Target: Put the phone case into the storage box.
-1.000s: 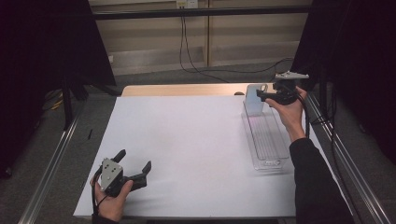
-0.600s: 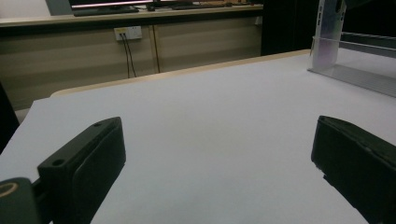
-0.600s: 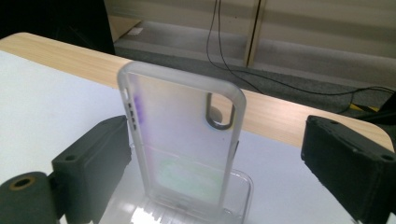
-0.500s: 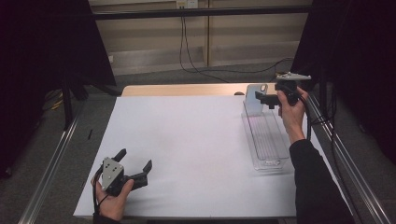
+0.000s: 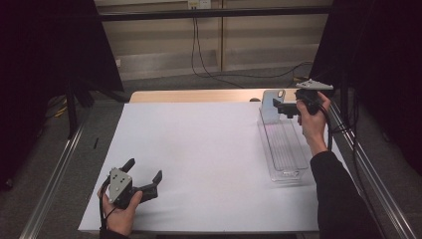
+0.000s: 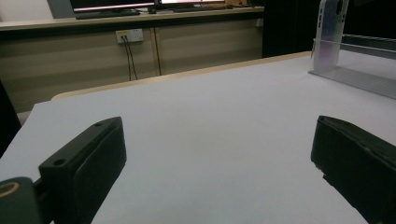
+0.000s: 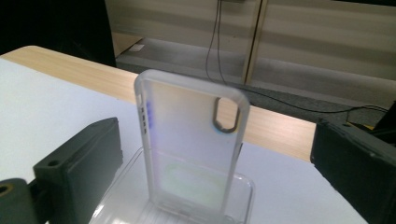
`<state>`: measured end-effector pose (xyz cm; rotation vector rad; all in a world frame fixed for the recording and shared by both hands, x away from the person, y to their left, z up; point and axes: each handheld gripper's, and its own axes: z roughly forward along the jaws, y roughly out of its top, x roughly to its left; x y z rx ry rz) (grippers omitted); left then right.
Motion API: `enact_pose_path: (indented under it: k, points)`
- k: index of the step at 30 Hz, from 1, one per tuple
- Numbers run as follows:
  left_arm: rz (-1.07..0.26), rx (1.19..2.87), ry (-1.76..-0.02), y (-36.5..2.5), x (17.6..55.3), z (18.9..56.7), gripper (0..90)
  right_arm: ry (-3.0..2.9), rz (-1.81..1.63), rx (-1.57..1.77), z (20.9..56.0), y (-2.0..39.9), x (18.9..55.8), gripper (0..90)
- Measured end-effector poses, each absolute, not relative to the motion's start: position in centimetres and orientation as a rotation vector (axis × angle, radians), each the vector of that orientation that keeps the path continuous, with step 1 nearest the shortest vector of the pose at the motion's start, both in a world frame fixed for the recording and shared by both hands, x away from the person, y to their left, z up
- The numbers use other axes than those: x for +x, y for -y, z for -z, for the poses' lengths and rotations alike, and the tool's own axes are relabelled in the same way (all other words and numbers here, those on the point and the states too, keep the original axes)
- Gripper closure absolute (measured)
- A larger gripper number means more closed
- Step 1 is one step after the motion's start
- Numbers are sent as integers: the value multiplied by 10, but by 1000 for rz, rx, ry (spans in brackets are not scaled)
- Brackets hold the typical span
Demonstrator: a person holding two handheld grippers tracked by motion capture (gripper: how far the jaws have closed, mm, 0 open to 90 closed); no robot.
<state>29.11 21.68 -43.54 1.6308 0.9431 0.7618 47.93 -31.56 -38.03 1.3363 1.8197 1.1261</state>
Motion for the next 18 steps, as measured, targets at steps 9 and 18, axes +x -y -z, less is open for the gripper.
enact_pose_path:
  k: [9,18]
  points:
    - [-750,1632,-901,-217,289,432,31,-1816,-1115,1332,384,309,469,15]
    - [-749,1609,-936,-223,295,431,24,-1825,-1123,1323,388,305,463,34]
